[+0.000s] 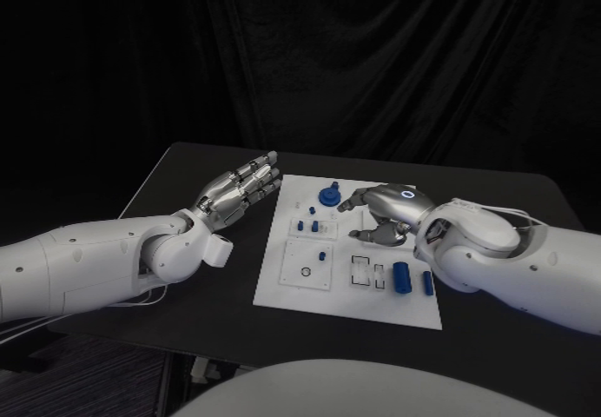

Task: Assemble the parts on the task board

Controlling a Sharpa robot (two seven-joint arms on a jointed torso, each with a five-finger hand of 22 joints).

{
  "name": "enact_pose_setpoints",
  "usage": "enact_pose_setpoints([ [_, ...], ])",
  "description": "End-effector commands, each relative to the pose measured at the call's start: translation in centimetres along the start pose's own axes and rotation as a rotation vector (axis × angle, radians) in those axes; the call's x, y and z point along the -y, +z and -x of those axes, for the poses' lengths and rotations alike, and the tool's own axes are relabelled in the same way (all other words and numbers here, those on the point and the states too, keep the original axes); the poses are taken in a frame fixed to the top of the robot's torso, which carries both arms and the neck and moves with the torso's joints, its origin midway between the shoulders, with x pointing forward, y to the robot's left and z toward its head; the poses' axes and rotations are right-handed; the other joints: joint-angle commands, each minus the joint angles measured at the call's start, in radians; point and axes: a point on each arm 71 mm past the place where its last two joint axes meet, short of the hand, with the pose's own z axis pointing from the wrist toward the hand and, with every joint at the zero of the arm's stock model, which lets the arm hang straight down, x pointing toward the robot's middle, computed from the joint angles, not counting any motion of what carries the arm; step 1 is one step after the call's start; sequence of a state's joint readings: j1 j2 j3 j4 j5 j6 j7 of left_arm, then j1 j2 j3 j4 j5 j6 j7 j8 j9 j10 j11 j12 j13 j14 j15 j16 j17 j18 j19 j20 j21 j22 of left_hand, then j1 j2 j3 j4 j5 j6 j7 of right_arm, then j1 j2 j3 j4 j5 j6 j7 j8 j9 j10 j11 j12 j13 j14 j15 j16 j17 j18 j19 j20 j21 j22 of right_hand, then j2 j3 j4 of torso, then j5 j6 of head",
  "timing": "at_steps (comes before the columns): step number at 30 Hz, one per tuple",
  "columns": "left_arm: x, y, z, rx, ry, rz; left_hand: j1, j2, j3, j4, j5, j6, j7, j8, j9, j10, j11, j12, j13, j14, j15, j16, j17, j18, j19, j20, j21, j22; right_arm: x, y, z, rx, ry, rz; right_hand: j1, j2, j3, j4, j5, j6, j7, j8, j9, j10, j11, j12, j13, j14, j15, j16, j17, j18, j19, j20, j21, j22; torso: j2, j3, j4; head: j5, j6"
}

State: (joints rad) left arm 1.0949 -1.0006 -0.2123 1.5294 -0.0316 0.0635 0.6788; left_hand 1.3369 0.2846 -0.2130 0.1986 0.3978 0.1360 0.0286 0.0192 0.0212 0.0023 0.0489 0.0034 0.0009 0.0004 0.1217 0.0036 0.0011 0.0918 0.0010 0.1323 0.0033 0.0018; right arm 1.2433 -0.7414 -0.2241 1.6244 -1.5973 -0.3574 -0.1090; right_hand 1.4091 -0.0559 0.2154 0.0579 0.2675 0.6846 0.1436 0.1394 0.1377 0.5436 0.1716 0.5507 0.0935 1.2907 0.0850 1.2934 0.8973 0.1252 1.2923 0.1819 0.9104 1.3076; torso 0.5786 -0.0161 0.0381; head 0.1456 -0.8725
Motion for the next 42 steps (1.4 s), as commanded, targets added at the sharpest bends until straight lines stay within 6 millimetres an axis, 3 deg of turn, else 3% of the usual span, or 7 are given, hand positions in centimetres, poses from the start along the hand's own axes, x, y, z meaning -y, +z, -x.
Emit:
enact_pose_setpoints([
  [1,0.7,-0.1,-0.1,0.011,-0.019,-0.107,0.007,-0.002,0.004,-0.004,0.009,0.003,0.000,0.004,0.002,-0.002,-0.003,-0.003,-0.001,0.000,0.009,-0.004,-0.001,-0.015,0.000,0.005,-0.002,0.001,1.4,-0.9,1.4,-0.071,-0.012,-0.095,-0.013,0.010,-0.003,0.007,0.008,0.016,-0.004,0.007,-0.001,0.011,0.000,0.010,-0.003,0.008,-0.002,0.008,0.004,0.004,0.010,0.000,0.010,0.076,-0.001,-0.0018,0.0010,-0.004,0.000],
  [9,0.6,0.0,-0.3,0.012,-0.029,-0.104,0.008,-0.002,0.006,-0.008,0.016,0.004,0.001,0.005,0.002,-0.002,-0.004,-0.003,-0.001,0.000,0.011,-0.004,-0.001,-0.016,0.000,0.006,-0.002,0.002,4.6,-3.0,2.8,-0.181,-0.017,-0.185,-0.044,0.006,-0.026,0.022,-0.051,-0.013,-0.035,-0.014,-0.021,-0.023,-0.005,-0.008,-0.026,-0.015,-0.012,-0.012,-0.034,0.007,-0.004,-0.008,-0.018,0.073,0.000,-0.0043,0.0048,-0.019,0.000],
  [12,0.6,0.2,-0.3,0.010,-0.031,-0.104,0.009,0.000,0.010,-0.011,0.024,0.003,0.001,0.004,0.002,-0.002,-0.002,-0.003,-0.001,0.000,0.012,-0.004,-0.001,-0.016,0.000,0.007,-0.002,0.002,5.5,-3.5,2.4,-0.207,-0.008,-0.209,-0.050,0.003,-0.033,0.028,-0.070,-0.009,-0.036,-0.016,-0.023,-0.025,-0.006,-0.010,-0.028,-0.017,-0.013,-0.014,-0.037,0.008,-0.005,-0.009,-0.022,0.072,0.000,-0.0044,0.0071,-0.021,0.000],
  [13,0.6,0.2,-0.4,0.008,-0.032,-0.104,0.009,0.000,0.011,-0.012,0.027,0.004,0.001,0.004,0.002,-0.002,-0.002,-0.003,-0.001,0.000,0.013,-0.004,-0.001,-0.016,0.000,0.007,-0.002,0.002,5.7,-3.6,2.2,-0.212,-0.005,-0.214,-0.066,-0.004,-0.046,0.044,-0.121,0.000,-0.034,-0.016,-0.024,-0.021,-0.006,-0.009,-0.027,-0.017,-0.010,-0.014,-0.037,0.007,-0.005,-0.008,-0.024,0.072,0.001,-0.0036,0.0067,-0.020,0.000],
  [18,0.5,0.3,-0.5,0.003,-0.036,-0.105,0.010,0.000,0.013,-0.016,0.036,0.003,0.001,0.004,0.002,-0.002,-0.002,-0.003,-0.001,0.000,0.014,-0.004,-0.001,-0.016,0.000,0.008,-0.002,0.002,6.3,-3.9,1.6,-0.217,0.006,-0.226,-0.063,-0.012,-0.053,0.054,-0.146,-0.011,-0.032,-0.022,-0.030,-0.006,-0.006,-0.004,-0.027,-0.017,-0.008,-0.015,-0.039,0.007,-0.005,-0.006,-0.029,0.072,0.002,-0.0033,0.0014,-0.019,0.000],
  [27,0.5,0.3,-0.5,0.003,-0.038,-0.105,0.011,0.000,0.016,-0.019,0.043,0.004,0.001,0.004,0.002,-0.002,-0.001,-0.003,-0.001,0.000,0.015,-0.004,-0.001,-0.017,0.000,0.008,-0.002,0.002,6.7,-3.5,0.8,-0.189,0.019,-0.210,-0.014,-0.001,-0.042,0.041,-0.121,0.027,-0.012,-0.019,-0.031,0.040,-0.010,0.011,-0.025,-0.012,-0.010,-0.014,-0.037,0.006,0.005,-0.006,-0.023,0.076,0.003,0.0025,-0.0005,-0.034,0.000],
  [42,0.5,0.1,-0.4,0.001,-0.042,-0.098,0.011,-0.001,0.018,-0.022,0.047,0.004,0.000,0.004,0.002,-0.001,0.001,-0.003,-0.001,0.000,0.016,-0.004,-0.001,-0.017,0.000,0.009,-0.002,0.002,7.2,-2.0,-1.9,-0.121,0.068,-0.199,0.020,0.009,-0.036,0.023,-0.097,-0.020,-0.009,-0.037,-0.045,0.040,-0.006,0.007,-0.027,-0.022,-0.007,-0.024,-0.054,0.009,-0.004,-0.006,-0.047,0.072,0.002,0.0005,0.0011,-0.038,0.000],
])
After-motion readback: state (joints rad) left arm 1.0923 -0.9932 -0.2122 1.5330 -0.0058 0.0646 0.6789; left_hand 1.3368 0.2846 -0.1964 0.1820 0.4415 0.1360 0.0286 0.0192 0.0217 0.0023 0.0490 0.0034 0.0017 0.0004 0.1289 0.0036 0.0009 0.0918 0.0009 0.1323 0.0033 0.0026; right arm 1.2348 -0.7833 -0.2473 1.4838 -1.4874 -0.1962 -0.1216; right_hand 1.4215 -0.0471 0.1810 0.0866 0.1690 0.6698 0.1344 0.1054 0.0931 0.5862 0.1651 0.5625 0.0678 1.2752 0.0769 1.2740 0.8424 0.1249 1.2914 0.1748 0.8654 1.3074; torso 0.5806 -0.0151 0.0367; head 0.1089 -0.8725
